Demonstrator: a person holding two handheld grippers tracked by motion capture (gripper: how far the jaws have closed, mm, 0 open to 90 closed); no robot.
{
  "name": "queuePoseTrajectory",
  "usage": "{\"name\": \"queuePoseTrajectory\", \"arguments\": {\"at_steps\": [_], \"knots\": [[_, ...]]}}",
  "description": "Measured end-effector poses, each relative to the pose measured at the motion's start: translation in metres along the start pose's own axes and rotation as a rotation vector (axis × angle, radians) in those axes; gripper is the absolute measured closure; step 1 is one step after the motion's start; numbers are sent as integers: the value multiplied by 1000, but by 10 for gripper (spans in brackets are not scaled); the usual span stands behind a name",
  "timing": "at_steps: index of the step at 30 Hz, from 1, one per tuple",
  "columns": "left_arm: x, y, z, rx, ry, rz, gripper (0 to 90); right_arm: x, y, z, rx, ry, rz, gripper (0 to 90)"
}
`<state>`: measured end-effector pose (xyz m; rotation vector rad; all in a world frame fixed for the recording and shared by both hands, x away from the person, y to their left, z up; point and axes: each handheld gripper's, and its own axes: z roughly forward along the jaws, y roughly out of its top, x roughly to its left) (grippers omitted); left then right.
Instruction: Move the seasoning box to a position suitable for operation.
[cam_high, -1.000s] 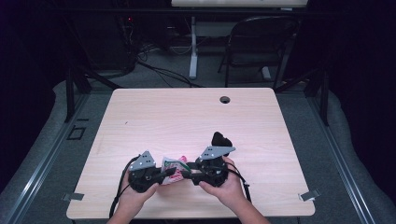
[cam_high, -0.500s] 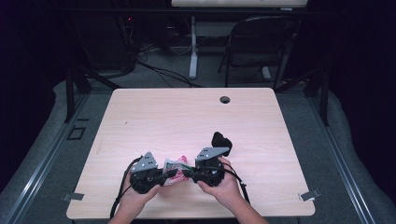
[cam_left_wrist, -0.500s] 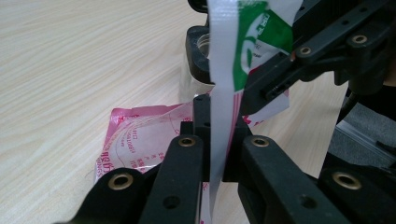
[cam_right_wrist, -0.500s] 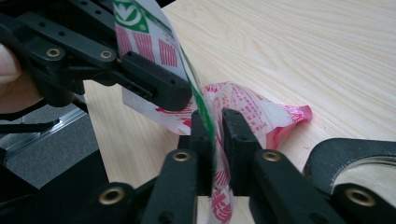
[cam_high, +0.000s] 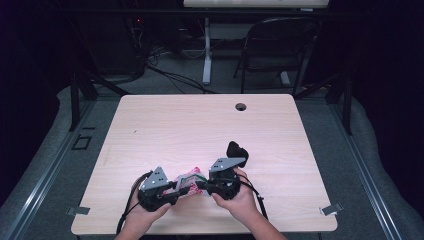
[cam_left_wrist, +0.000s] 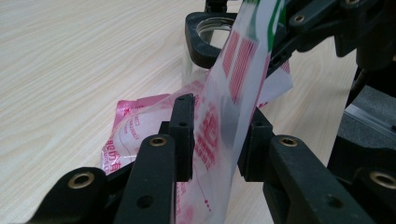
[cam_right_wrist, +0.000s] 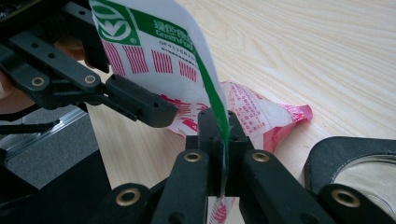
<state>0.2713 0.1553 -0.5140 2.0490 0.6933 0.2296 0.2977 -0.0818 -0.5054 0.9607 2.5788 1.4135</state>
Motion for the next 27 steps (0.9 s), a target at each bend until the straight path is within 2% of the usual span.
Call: {"name": "queuePoseTrajectory", "arguments": {"at_steps": [6, 10, 16, 18, 19, 24, 27], "knots": [[1, -6, -1, 21, 23, 12, 672, 0, 0, 0, -4, 0, 1, 900], [1, -11, -1, 37, 61, 33, 675, 1, 2, 0, -6, 0, 0, 900], [0, -17, 1, 52, 82, 55, 693, 1, 4, 1, -9, 1, 0, 900], [0, -19, 2, 57, 91, 65, 709, 1, 4, 1, -11, 1, 3, 900], [0, -20, 2, 50, 83, 59, 729, 1, 4, 1, -13, 1, 2, 900], [1, -20, 1, 39, 103, 58, 877, 0, 6, 2, -21, 2, 0, 900], [1, -19, -1, 29, 107, 48, 900, 1, 10, 2, -28, 4, 0, 900]]}}
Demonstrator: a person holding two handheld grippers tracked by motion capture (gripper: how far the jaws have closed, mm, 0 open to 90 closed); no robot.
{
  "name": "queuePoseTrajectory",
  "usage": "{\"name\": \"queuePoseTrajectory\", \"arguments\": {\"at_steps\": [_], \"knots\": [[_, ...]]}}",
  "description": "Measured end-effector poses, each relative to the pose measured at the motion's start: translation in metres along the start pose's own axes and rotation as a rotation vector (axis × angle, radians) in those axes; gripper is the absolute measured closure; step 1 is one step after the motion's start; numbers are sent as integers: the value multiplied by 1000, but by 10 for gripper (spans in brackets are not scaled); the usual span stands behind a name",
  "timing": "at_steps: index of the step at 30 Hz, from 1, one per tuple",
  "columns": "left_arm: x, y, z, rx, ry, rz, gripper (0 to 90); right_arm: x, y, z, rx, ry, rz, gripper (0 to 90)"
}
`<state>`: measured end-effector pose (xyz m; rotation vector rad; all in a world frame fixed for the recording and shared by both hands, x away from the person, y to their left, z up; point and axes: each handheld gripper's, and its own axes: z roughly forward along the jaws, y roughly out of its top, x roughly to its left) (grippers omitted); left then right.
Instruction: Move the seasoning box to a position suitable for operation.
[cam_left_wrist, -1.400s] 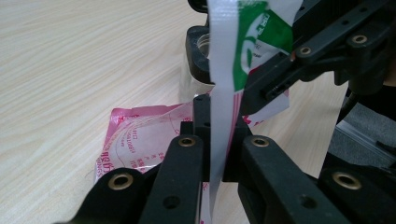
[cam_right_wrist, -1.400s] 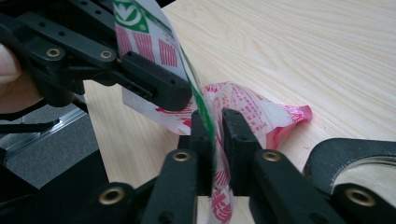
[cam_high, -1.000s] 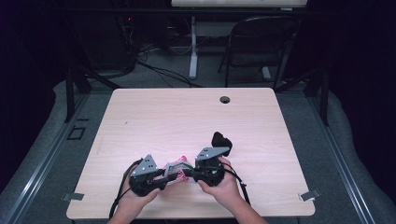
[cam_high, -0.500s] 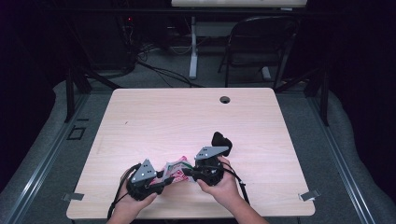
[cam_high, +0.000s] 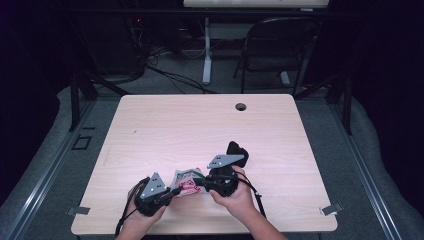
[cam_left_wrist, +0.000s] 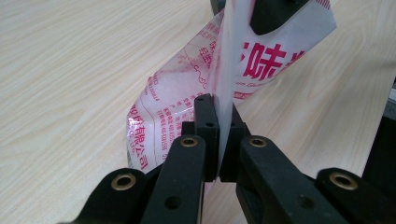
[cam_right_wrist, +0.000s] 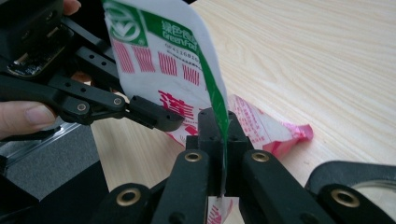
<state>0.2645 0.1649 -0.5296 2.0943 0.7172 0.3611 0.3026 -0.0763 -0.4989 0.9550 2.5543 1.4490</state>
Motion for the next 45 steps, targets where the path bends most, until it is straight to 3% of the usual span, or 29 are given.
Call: {"name": "queuePoseTrajectory", "arguments": {"at_steps": [3, 10, 19, 23, 25, 27, 28, 30, 32, 37, 45], "knots": [[1, 1, -2, -9, -9, -14, 900, 1, 4, 0, -9, -4, -3, 900], [-2, 9, -5, -41, -78, -75, 900, 3, 11, -12, -16, -11, -19, 900], [-13, 8, 0, -42, -103, -63, 890, 1, 13, -23, 3, 4, -9, 900], [-8, 2, 2, -55, -132, -62, 725, 0, 14, -22, 12, 9, -18, 900], [-5, -1, 3, -58, -128, -62, 659, 1, 14, -22, 17, 8, -18, 900], [-2, -4, 4, -54, -95, -62, 597, 1, 14, -22, 20, 8, -19, 900], [0, -7, 5, -53, -85, -71, 564, 1, 15, -22, 21, 7, -23, 900], [4, -12, 6, -74, -113, -114, 538, 1, 14, -22, 17, 8, -22, 900], [5, -16, 9, -62, -110, -138, 481, 1, 15, -22, 19, 8, -23, 900], [5, -22, 15, -41, -122, -137, 442, 1, 15, -22, 22, 7, -22, 900], [3, -29, 28, 6, -122, -97, 390, 1, 14, -22, 21, 7, -23, 900]]}}
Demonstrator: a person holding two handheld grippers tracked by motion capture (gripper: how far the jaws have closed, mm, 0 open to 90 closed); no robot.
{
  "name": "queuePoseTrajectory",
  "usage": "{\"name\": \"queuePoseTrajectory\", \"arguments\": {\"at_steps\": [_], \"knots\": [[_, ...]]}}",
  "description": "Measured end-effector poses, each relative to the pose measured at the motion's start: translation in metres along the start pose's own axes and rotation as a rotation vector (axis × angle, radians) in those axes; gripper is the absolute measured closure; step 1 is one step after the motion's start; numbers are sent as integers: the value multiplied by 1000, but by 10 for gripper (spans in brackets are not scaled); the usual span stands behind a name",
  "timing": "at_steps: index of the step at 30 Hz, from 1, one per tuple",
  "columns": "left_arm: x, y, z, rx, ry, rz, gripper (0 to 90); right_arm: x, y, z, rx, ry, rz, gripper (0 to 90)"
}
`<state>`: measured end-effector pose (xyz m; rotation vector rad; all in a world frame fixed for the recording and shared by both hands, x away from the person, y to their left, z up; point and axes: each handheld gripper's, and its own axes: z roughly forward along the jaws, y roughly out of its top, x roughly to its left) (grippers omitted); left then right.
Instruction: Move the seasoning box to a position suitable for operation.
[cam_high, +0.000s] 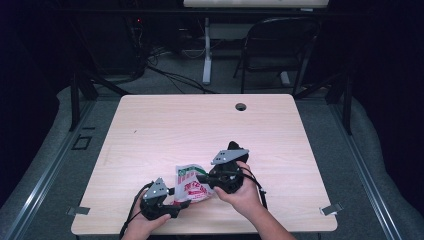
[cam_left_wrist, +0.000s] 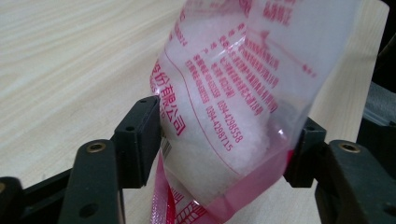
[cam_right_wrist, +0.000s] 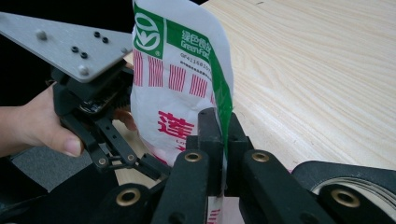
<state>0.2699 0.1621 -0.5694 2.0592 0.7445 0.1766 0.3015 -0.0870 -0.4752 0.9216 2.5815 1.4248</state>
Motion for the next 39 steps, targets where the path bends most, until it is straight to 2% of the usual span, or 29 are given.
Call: {"name": "queuePoseTrajectory", "arguments": {"at_steps": [4, 9, 12, 19, 32, 35, 39], "knots": [[1, -2, 3, 10, -6, -11, 377, 0, 0, 0, -1, 3, 2, 900], [4, -4, 7, 32, -27, -66, 349, 0, -1, 0, -7, 0, 2, 900], [3, -5, 11, 35, -25, -92, 325, 1, -2, 0, -6, 0, 4, 900], [2, -6, 22, 73, -27, -84, 297, 1, -3, -1, -14, 4, 9, 900], [5, -6, 25, 68, -42, -106, 292, 2, -5, -2, -20, 3, 8, 900], [3, -6, 24, 57, -33, -93, 309, 2, -7, -2, -23, 3, 13, 900], [7, -7, 24, 62, -57, -123, 301, 1, -8, -3, -28, 7, 14, 900]]}}
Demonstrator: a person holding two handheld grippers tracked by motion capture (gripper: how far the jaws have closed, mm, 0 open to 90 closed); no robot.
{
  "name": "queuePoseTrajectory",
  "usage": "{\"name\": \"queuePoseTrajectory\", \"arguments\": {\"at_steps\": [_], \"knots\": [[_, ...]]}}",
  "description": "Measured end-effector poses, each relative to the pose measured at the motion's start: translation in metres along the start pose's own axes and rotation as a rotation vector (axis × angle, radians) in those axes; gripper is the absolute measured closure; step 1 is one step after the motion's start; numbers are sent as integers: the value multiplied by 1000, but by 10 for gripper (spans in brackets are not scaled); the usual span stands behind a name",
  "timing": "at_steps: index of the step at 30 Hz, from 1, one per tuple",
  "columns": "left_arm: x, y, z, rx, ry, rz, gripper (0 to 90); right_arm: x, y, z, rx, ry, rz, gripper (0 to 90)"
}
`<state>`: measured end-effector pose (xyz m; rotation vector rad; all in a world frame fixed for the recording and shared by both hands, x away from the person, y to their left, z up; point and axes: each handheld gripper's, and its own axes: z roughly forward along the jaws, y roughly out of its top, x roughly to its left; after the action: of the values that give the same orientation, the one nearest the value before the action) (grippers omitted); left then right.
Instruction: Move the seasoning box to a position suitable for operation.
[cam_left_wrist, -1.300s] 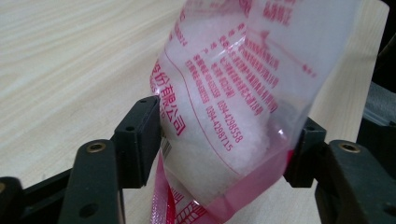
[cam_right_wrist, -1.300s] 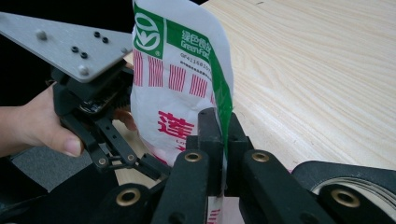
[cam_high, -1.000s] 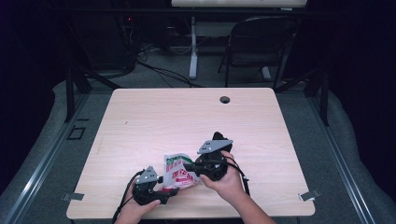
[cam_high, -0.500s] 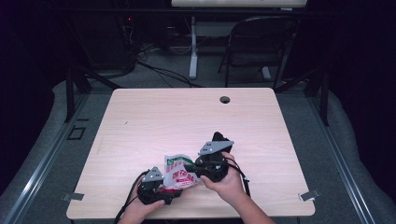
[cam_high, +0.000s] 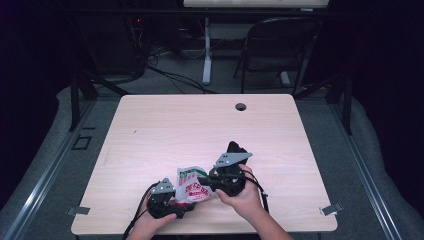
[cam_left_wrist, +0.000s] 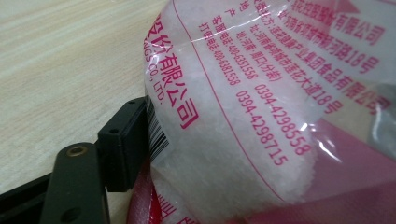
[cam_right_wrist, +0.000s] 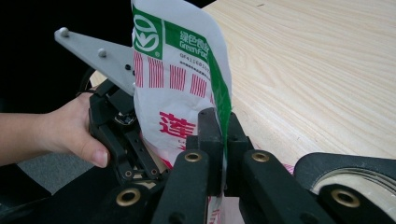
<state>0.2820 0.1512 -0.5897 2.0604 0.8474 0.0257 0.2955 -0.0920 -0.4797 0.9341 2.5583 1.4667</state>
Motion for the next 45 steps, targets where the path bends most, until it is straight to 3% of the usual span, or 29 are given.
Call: {"name": "queuePoseTrajectory", "arguments": {"at_steps": [8, 21, 31, 43, 45], "knots": [[0, 2, 2, 1, -5, -3, 277, 1, -1, 0, -6, 0, -1, 900], [-5, 8, 10, 23, 42, 55, 267, 1, -2, 0, -6, -1, -2, 900], [-8, 8, 11, 26, 66, 89, 344, 1, -1, 0, -7, -3, 3, 900], [-10, 8, 11, 25, 85, 97, 384, 2, -1, 1, -5, -4, 4, 900], [-11, 8, 12, 30, 106, 108, 386, 2, -1, 1, -4, -4, 3, 900]]}}
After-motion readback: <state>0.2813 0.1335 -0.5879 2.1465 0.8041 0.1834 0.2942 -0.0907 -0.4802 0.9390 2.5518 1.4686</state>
